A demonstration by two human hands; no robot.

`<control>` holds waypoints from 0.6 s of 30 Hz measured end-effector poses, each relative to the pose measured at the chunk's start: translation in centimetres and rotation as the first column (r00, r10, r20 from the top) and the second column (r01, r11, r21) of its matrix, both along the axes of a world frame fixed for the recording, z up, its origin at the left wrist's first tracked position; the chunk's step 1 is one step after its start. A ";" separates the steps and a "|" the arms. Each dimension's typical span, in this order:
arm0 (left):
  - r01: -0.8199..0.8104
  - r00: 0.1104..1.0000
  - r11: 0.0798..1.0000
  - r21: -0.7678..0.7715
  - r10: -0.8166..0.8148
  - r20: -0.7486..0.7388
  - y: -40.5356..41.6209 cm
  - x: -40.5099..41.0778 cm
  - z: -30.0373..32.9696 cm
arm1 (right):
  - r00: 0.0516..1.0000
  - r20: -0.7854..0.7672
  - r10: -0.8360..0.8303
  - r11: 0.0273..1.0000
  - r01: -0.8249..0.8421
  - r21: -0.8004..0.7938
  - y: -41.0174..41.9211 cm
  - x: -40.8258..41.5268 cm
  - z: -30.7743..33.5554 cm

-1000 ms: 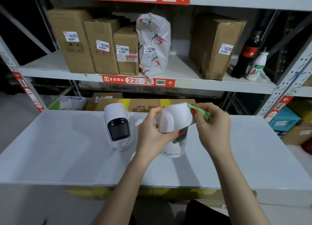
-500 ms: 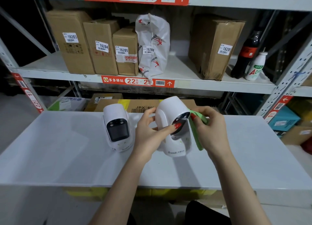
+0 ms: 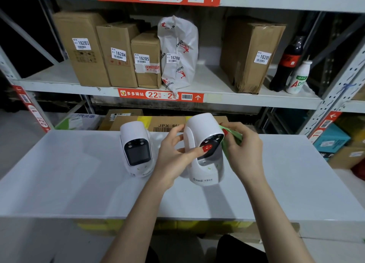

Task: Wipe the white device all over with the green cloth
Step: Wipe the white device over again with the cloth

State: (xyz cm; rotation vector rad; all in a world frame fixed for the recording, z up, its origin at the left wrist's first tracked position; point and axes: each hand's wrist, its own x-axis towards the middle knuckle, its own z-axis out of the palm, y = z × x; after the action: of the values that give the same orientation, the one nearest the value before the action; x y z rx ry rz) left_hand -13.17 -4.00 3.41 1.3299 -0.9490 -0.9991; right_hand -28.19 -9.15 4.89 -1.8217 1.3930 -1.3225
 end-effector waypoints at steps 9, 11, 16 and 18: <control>-0.037 0.996 0.999 -0.030 0.035 -0.083 0.0 0.4 0.2 | 0.939 -0.007 0.344 0.917 -0.334 0.220 1.0 0.0 0.8; -0.067 0.992 0.998 -0.021 0.064 -0.113 -0.2 0.5 0.1 | 0.920 0.052 0.388 0.883 -0.388 0.266 1.2 0.1 1.2; -0.096 0.985 0.995 -0.021 0.092 -0.146 -0.3 1.1 -0.2 | 0.795 0.133 0.591 0.744 -0.602 0.290 1.9 -0.2 2.1; -0.086 0.988 0.996 -0.027 0.082 -0.130 -0.3 1.3 -0.2 | 0.756 0.086 0.649 0.718 -0.646 0.259 1.9 -0.1 1.8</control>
State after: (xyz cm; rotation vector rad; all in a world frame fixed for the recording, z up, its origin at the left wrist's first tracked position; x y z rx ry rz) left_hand -11.89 -4.30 3.16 1.2524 -0.8021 -0.9889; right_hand -28.27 -7.26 6.65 -1.8638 0.7487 -0.7051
